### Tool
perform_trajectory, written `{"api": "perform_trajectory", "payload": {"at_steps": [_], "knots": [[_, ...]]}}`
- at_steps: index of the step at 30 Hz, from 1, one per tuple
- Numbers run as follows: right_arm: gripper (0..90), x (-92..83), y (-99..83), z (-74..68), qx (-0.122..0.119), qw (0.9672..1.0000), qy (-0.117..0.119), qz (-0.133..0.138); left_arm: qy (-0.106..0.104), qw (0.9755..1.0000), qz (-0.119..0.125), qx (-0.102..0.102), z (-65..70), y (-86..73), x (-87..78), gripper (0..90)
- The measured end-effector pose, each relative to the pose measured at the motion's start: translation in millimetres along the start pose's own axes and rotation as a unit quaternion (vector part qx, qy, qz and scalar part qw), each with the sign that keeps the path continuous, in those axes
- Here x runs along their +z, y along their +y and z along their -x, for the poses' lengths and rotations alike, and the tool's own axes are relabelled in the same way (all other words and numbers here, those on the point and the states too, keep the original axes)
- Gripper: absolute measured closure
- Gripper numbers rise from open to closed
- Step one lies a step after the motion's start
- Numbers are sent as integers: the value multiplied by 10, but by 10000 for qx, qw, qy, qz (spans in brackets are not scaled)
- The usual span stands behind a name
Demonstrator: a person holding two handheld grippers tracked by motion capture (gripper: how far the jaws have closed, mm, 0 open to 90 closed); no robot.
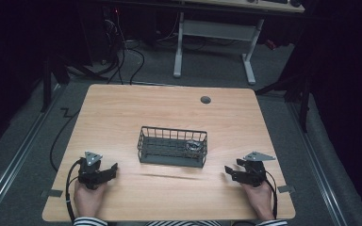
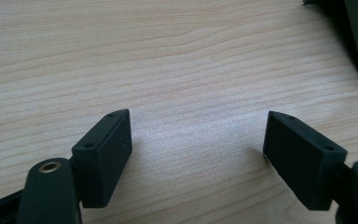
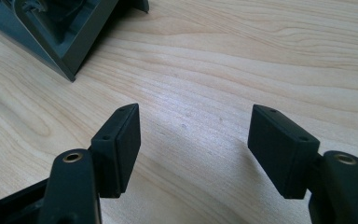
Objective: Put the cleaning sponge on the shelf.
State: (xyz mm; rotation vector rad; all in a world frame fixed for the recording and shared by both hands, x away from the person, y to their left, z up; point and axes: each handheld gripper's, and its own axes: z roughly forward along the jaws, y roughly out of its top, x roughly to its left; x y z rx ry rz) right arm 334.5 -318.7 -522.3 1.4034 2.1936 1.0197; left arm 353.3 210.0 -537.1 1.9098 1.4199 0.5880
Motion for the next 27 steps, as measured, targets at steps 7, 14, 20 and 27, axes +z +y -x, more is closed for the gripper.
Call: {"api": "perform_trajectory", "payload": {"at_steps": [7,14,20,27], "knots": [[347,56,-24,-13,-111,9999,-108,-69,-6,10000,2,-2,-2,0,-1,241],[341,78,-51,-78,-391,9986,-365,-29,-5,10000,-7,4,1,0,-2,241],[340,78,-52,-79,-393,9986,-366,-31,-2,10000,-3,8,3,-1,-1,241],[336,78,-51,-80,-399,9986,-360,-33,13,10000,-5,16,6,-1,-1,242]]}}
